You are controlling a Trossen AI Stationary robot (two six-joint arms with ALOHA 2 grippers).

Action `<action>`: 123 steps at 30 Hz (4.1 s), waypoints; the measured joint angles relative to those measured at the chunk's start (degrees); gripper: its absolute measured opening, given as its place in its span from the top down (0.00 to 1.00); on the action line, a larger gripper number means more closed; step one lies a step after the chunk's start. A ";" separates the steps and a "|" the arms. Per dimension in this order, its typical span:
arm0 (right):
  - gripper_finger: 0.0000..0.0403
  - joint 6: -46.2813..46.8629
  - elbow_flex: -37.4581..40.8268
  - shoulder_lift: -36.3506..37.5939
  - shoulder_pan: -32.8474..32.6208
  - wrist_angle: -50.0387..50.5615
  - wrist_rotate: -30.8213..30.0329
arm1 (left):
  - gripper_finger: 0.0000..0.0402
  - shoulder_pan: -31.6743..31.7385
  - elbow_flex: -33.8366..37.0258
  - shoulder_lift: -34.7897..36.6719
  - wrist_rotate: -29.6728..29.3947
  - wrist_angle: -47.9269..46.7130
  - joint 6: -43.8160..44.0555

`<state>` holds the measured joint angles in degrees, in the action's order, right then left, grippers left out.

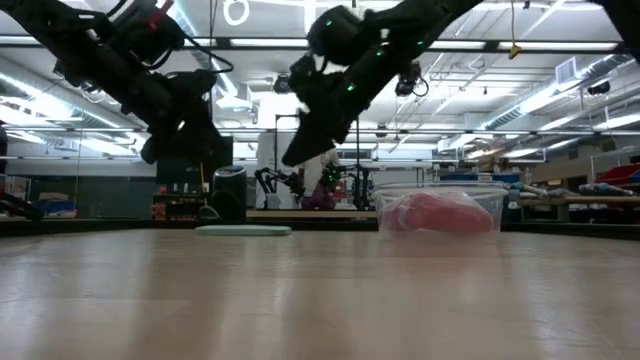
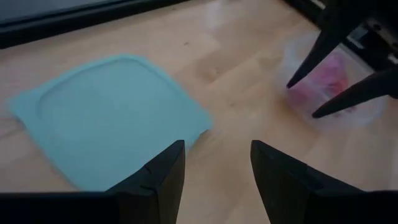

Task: Roll bandage
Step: Close the green tupperware

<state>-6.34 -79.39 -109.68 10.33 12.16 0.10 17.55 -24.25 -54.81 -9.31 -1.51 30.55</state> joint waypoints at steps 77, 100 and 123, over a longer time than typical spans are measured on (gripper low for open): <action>0.63 0.17 -8.68 -13.87 8.74 1.47 1.92 | 0.54 29.63 -5.75 -26.89 9.06 3.51 -8.95; 0.63 -7.83 -8.64 -13.96 7.34 8.88 2.62 | 0.54 29.69 -5.77 -30.14 19.43 4.64 -12.10; 0.63 -3.92 -8.58 -13.96 7.79 5.93 -8.87 | 0.54 28.69 -5.75 -30.14 18.78 4.60 -11.02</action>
<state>-10.26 -87.97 -123.63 18.11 18.09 -8.78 46.24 -30.00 -84.95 9.47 3.09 19.53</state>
